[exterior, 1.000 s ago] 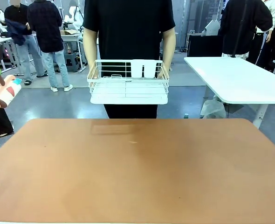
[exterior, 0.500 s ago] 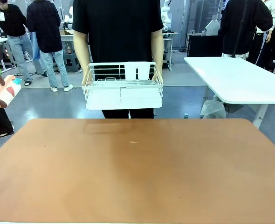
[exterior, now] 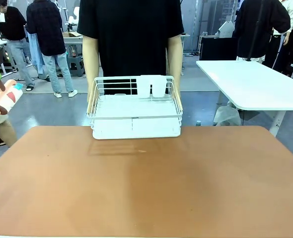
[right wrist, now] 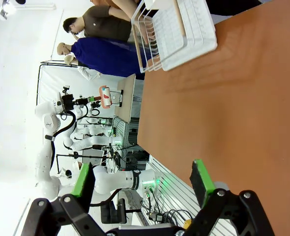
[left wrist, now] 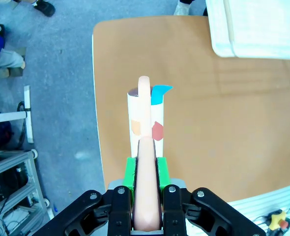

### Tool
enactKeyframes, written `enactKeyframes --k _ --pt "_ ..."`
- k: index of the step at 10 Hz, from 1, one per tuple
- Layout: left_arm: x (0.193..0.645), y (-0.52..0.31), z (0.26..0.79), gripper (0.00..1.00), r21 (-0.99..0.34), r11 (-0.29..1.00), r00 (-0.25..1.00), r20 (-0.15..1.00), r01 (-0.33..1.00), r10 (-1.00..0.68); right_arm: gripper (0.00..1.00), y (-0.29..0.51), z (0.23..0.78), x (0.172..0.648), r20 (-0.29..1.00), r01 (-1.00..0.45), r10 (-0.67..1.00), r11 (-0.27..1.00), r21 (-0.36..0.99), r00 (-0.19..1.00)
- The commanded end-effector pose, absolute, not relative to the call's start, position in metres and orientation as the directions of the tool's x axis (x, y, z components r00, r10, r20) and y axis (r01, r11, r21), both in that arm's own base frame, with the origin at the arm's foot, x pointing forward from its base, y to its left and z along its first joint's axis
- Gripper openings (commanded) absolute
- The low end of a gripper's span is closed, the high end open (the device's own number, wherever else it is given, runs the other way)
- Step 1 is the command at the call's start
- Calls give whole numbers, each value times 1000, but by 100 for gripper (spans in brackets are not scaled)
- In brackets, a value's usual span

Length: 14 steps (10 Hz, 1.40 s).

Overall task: Clean the table.
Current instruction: Place the Lint Roller down when the Dish drying rack is positioned in the middle of the table.

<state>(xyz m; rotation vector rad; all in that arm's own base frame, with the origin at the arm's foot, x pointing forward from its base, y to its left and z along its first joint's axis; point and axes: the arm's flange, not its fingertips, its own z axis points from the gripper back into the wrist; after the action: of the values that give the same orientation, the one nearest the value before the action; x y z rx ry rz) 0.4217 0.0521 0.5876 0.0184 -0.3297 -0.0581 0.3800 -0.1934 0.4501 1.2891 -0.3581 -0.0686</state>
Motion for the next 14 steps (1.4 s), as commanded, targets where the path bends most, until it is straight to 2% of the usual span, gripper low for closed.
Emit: enactKeyframes --k 1,14 --pt "423 54 592 21 36 998 948 314 54 -63 100 -193 452 381 246 -177 -246 271 946 938" --pt "423 54 592 21 36 998 948 314 54 -63 100 -193 452 381 246 -177 -246 271 946 938"
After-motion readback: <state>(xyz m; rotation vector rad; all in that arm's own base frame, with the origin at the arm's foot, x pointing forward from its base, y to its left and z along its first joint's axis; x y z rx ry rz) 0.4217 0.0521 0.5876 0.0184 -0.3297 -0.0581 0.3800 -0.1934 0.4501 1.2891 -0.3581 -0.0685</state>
